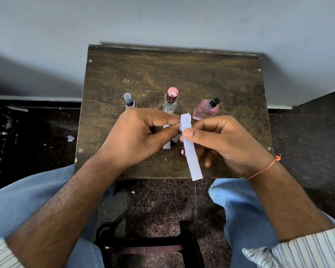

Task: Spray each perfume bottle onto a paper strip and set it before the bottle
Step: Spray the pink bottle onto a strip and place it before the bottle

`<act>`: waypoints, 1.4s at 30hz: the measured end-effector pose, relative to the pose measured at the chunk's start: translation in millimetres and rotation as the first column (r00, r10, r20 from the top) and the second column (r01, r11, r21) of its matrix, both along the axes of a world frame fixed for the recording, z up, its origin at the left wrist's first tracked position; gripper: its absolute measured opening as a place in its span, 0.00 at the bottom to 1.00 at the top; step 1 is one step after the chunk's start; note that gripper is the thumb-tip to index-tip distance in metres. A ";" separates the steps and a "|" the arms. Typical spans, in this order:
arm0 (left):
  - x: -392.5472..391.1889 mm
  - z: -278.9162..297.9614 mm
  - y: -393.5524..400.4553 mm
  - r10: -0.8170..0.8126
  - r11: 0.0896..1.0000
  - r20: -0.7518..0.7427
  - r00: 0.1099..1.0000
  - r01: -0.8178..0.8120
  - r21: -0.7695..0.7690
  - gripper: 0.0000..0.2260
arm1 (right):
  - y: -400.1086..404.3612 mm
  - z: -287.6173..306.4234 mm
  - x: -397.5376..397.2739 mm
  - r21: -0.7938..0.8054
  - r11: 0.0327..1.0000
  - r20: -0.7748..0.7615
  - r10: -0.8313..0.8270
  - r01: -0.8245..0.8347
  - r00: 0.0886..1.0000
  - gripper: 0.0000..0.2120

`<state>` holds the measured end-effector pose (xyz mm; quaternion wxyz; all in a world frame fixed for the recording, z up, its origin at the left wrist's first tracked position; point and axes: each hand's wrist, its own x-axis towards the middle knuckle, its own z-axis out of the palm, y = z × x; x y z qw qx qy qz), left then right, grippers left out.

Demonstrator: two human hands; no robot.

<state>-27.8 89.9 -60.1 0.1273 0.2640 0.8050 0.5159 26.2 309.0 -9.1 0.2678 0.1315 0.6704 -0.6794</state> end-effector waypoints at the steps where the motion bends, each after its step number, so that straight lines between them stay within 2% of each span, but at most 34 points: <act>1: 0.0 -0.1 -0.1 -0.003 1.000 -0.005 1.000 0.003 -0.004 0.10 | 0.5 -0.2 -0.1 -0.004 1.000 0.002 -0.009 0.009 1.000 0.09; 5: -0.3 2.9 -0.4 0.008 1.000 -0.094 0.996 -0.010 -0.021 0.10 | 2.1 0.0 0.3 -0.042 0.999 0.018 -0.013 0.013 1.000 0.10; 9: 3.5 6.9 -0.7 0.053 0.996 -0.314 0.948 -0.073 -0.051 0.09 | 3.3 1.4 1.2 -0.112 0.994 0.006 0.001 -0.001 1.000 0.09; 12: 6.0 7.5 -0.1 0.051 0.997 -0.406 0.913 -0.072 -0.036 0.08 | 4.7 4.6 1.2 -0.146 0.989 -0.011 0.009 -0.011 1.000 0.07; 14: 6.1 7.4 0.3 0.037 0.998 -0.402 0.915 -0.055 -0.033 0.08 | 6.5 6.0 1.4 -0.156 0.987 -0.028 0.047 -0.050 0.999 0.06; 17: 6.3 6.0 -0.1 -0.006 0.999 -0.380 0.925 -0.011 -0.042 0.09 | 11.0 5.9 1.8 -0.135 0.985 -0.042 0.100 -0.105 0.994 0.10; 21: 5.9 7.0 -0.4 -0.001 0.999 -0.376 0.927 -0.013 -0.035 0.08 | 14.6 10.6 4.0 -0.182 0.968 -0.038 0.169 -0.173 0.985 0.13; 32: 8.4 5.4 0.3 -0.016 0.997 -0.397 0.918 -0.014 -0.072 0.08 | 20.0 6.1 4.4 -0.155 0.972 -0.013 0.176 -0.176 0.984 0.09; 37: 10.0 6.7 0.0 -0.001 0.997 -0.424 0.906 -0.034 -0.074 0.08 | 19.1 5.9 4.0 -0.195 0.964 -0.030 0.179 -0.181 0.983 0.12; 42: 11.4 6.5 -1.1 -0.010 0.995 -0.481 0.877 -0.037 -0.090 0.07 | 22.4 3.1 3.5 -0.216 0.961 -0.021 0.172 -0.172 0.985 0.08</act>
